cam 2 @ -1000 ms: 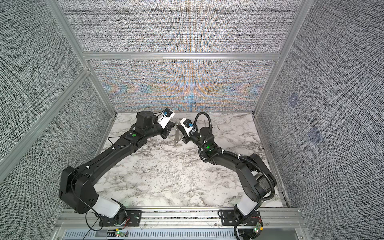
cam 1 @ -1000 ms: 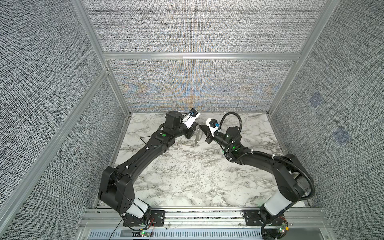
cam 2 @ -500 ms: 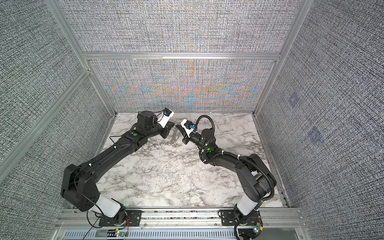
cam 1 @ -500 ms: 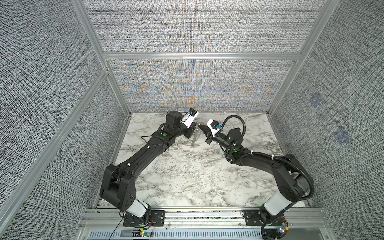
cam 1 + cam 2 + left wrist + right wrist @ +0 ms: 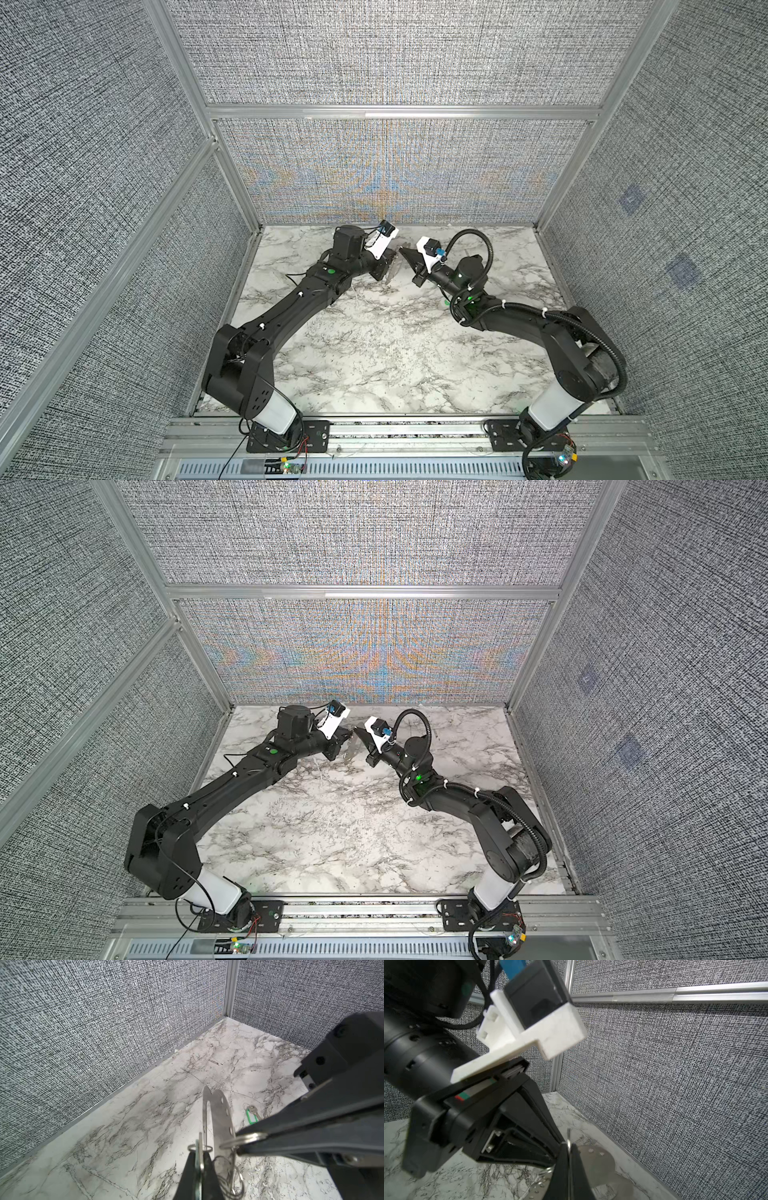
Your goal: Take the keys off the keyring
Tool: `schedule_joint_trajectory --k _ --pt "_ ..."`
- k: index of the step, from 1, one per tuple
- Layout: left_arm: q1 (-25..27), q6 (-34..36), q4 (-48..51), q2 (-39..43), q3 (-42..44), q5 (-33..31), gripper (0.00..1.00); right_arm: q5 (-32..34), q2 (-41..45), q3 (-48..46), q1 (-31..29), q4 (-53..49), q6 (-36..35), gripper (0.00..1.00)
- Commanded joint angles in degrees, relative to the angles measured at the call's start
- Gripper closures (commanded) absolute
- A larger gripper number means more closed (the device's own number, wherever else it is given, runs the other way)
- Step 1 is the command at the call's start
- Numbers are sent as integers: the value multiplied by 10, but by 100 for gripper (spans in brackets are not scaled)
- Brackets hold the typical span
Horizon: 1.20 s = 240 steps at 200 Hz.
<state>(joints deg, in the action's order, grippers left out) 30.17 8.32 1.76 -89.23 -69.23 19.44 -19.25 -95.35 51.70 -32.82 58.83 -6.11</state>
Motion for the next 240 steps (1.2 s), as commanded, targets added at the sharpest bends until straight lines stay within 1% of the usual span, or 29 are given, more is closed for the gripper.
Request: schedule_joint_trajectory --k 1,38,55,91,121,157,180,208,220,223,240 --pt "-1 -10 -22 -1 13 8 100 3 -1 2 3 32 10 100" --pt "-1 -16 -33 0 36 -3 100 4 -1 -1 9 26 12 100" --pt "-4 -18 -33 0 45 -16 100 4 1 -3 12 22 13 100" --pt "-23 -32 -38 -1 79 -36 100 5 6 -8 18 -9 7 100" --pt "-39 -50 -41 -8 109 -68 100 -2 7 -13 20 -42 -1 100" --pt "-51 -69 -39 -33 131 -95 100 -1 10 -15 20 -118 -28 100" --pt "-60 -84 -33 -57 141 -123 100 6 15 -15 20 -173 -46 100" --pt "-73 -106 -29 -89 146 -145 100 21 15 8 19 -277 -69 100" --pt "-78 -118 -26 -101 146 -145 100 27 13 9 18 -304 -77 100" --pt "-79 -121 -26 -104 146 -146 100 29 13 26 17 -308 -79 100" --pt "-85 -143 -32 -118 148 -148 100 41 0 51 17 -347 -81 100"
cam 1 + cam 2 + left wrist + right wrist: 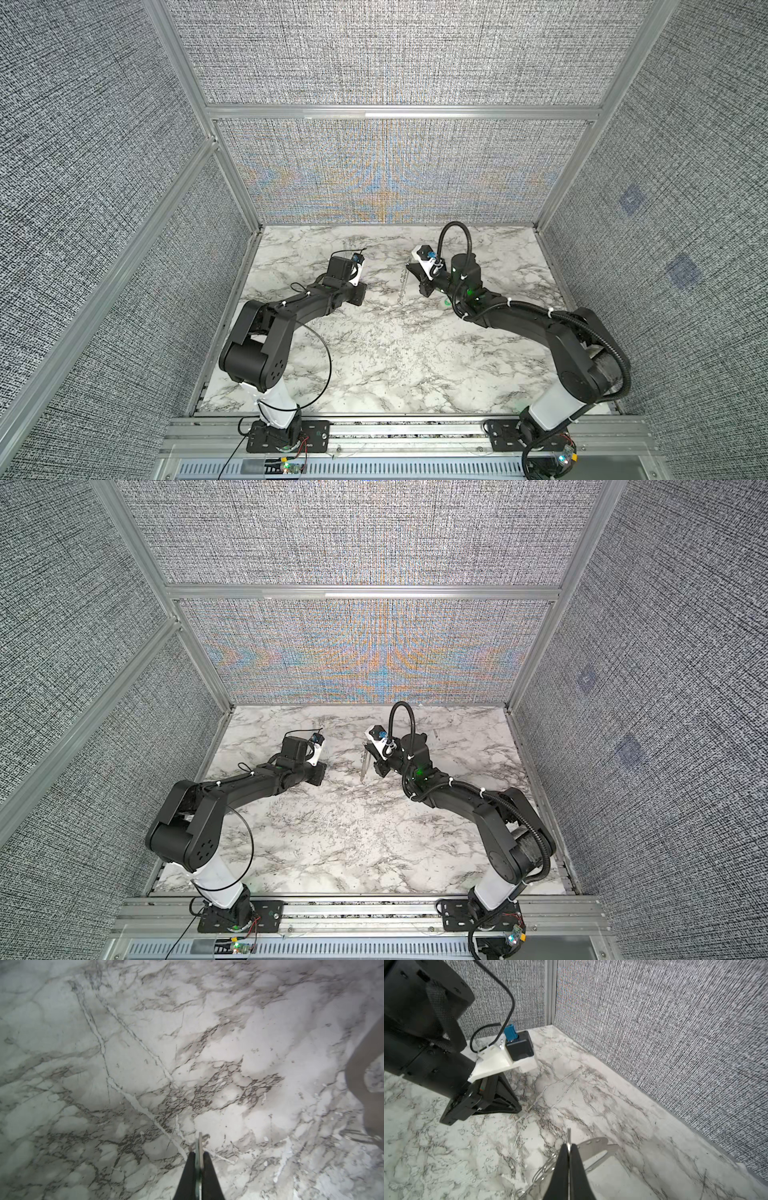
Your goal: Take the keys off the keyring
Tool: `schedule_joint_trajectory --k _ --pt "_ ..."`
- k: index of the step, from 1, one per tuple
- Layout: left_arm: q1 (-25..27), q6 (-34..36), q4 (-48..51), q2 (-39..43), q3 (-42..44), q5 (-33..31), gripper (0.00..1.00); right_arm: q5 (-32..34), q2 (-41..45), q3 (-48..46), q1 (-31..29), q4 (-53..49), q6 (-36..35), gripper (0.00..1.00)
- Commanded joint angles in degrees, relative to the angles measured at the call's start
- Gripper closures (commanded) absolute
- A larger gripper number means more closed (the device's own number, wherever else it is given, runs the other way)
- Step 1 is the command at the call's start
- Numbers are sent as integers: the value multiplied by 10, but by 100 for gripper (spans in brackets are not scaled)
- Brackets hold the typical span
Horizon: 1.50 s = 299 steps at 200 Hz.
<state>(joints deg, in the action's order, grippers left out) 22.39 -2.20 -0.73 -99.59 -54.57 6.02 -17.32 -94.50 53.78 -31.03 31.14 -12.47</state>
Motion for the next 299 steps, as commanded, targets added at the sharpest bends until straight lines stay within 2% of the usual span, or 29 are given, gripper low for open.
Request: schedule_joint_trajectory --k 1,55,76,94,111,165,203,250,268,285,299 --pt "-7 -39 -7 -15 1 -14 100 22 -10 30 -1 -71 -17 100" --pt "-16 -70 25 -78 -25 -18 100 54 -65 101 -2 -160 -15 100" --pt "-20 -80 22 -81 -26 -27 91 61 -88 126 -2 -182 -19 100" --pt "-23 -90 17 -78 -26 -33 78 68 -111 154 -1 -202 -21 100" --pt "-24 -99 12 -71 -24 -39 70 69 -131 179 -2 -215 -22 100" --pt "-25 -98 -11 0 -7 -61 53 90 -201 263 -2 -269 -33 98" --pt "-25 -90 6 28 -19 -76 51 120 -262 341 4 -311 -28 97" --pt "-26 -82 17 59 -23 -90 50 118 -325 420 3 -348 -34 94" --pt "-27 -78 17 71 -21 -100 50 123 -332 429 4 -344 -34 85" --pt "-29 -74 18 84 -16 -109 49 127 -330 432 5 -347 -43 66" --pt "-32 -66 14 95 -12 -114 48 130 -317 424 7 -338 -43 58"
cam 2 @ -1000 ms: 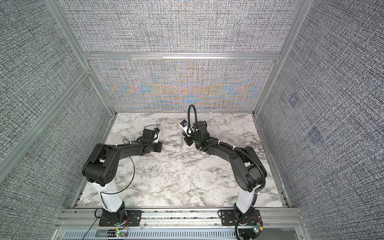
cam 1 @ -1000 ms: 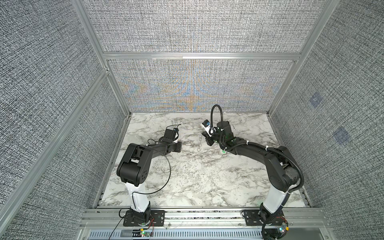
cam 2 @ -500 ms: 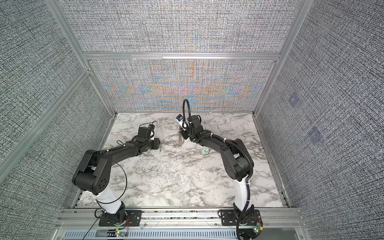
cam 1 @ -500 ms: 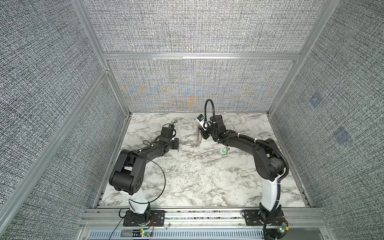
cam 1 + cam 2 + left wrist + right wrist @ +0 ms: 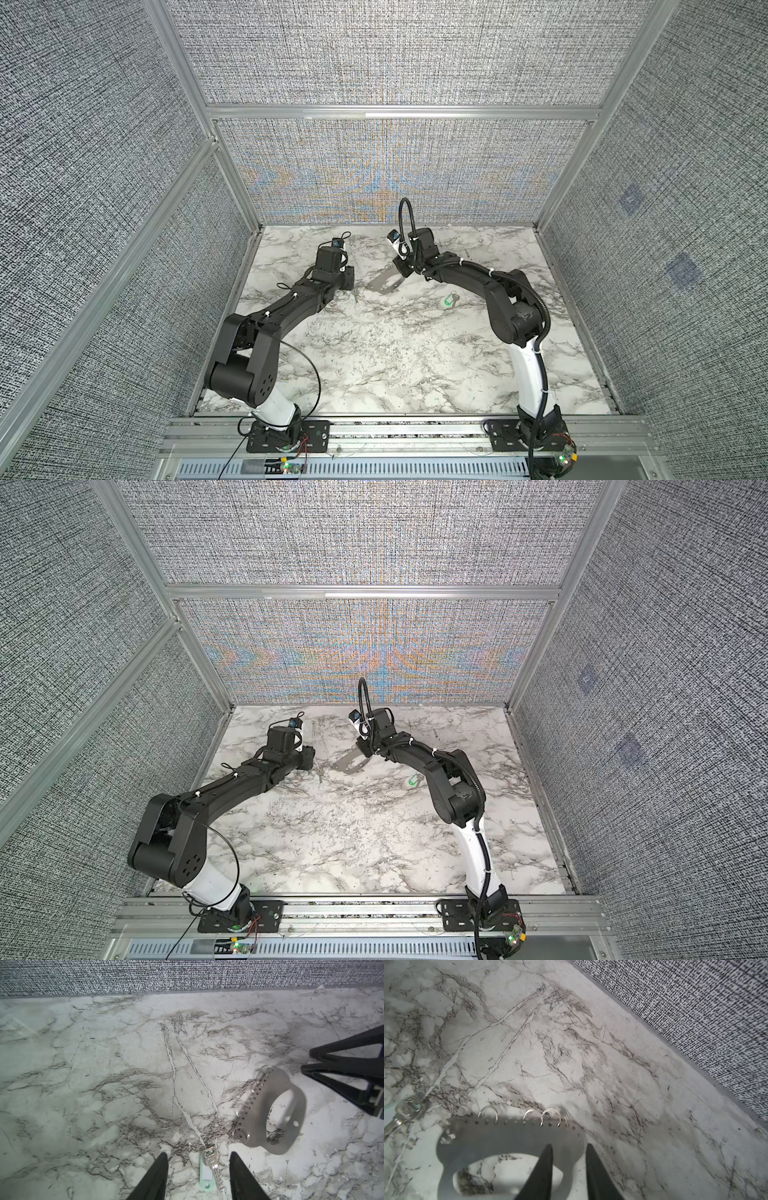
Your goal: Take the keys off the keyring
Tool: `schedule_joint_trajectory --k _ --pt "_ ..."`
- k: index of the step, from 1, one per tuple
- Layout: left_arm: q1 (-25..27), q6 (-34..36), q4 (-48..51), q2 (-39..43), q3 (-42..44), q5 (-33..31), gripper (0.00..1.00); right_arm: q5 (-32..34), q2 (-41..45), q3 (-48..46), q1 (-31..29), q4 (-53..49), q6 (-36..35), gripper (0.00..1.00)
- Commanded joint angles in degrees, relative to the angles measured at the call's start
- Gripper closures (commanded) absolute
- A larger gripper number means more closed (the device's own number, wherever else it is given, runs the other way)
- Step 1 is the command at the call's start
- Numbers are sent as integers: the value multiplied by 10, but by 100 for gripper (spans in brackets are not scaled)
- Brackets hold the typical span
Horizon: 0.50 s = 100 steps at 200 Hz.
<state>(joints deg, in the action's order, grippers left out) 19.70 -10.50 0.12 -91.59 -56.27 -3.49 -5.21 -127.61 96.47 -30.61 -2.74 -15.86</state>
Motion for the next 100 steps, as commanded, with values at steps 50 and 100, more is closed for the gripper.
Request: schedule_joint_trajectory --k 50,100 --pt "-41 43 -45 75 46 -64 39 19 148 -118 40 67 17 32" --pt "-129 55 -168 165 163 -114 1 109 334 -331 120 146 46 1"
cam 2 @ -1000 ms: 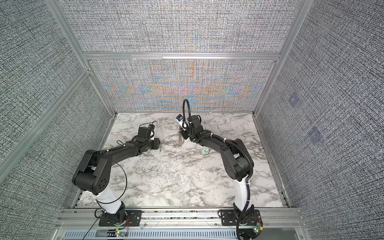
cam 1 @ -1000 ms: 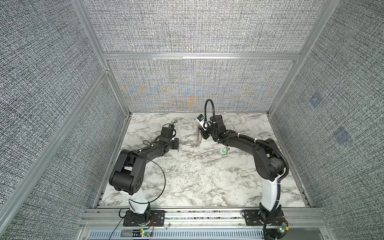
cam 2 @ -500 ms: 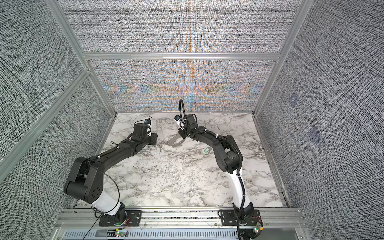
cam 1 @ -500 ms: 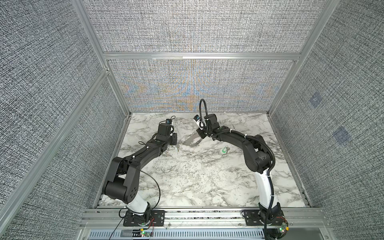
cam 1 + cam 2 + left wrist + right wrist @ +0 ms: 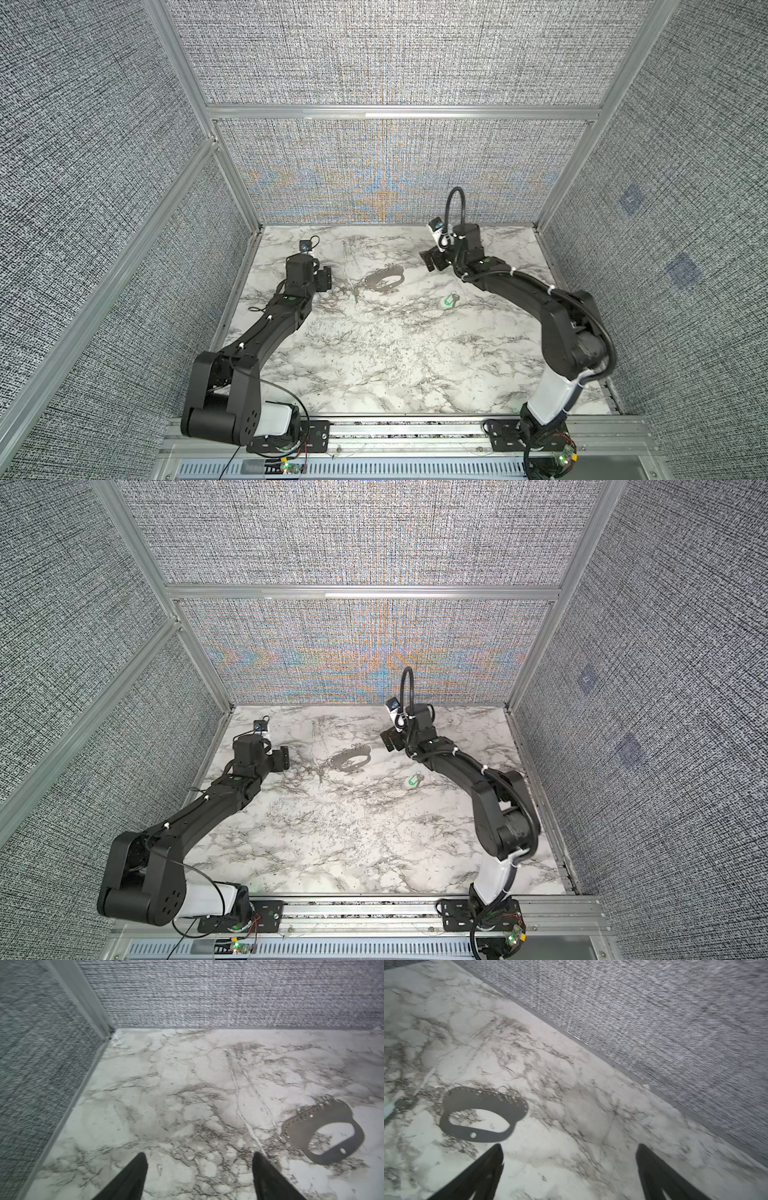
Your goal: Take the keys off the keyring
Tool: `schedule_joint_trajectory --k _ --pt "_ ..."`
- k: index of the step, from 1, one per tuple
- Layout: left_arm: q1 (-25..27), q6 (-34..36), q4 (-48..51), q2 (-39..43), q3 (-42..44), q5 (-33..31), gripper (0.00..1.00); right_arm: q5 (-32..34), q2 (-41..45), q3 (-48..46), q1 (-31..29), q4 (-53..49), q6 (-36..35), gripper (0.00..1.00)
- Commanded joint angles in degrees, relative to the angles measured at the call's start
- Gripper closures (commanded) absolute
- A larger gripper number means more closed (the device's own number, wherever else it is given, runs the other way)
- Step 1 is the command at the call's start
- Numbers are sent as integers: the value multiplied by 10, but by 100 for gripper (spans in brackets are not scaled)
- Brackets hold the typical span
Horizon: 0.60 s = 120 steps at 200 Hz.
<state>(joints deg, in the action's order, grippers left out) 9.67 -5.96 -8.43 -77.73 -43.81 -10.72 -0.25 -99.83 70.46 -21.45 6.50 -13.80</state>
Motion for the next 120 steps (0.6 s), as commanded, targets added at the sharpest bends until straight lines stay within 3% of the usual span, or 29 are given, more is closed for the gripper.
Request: schedule_joint_trajectory --k 1,39,64,88,100,120 --pt "-30 11 -86 28 41 -44 1 61 59 -75 30 54 27 1" --pt "-67 47 -187 55 139 -116 1 127 139 -243 102 149 77 1" --pt "-77 67 -322 63 228 -97 1 144 140 -342 139 289 95 1" --pt "-79 69 -454 19 286 -65 1 133 122 -353 153 363 70 1" --pt "-80 82 -486 0 293 -44 1 99 118 -329 156 313 68 1" --pt "-80 70 -481 -2 289 -53 1 106 120 -315 156 266 66 1"
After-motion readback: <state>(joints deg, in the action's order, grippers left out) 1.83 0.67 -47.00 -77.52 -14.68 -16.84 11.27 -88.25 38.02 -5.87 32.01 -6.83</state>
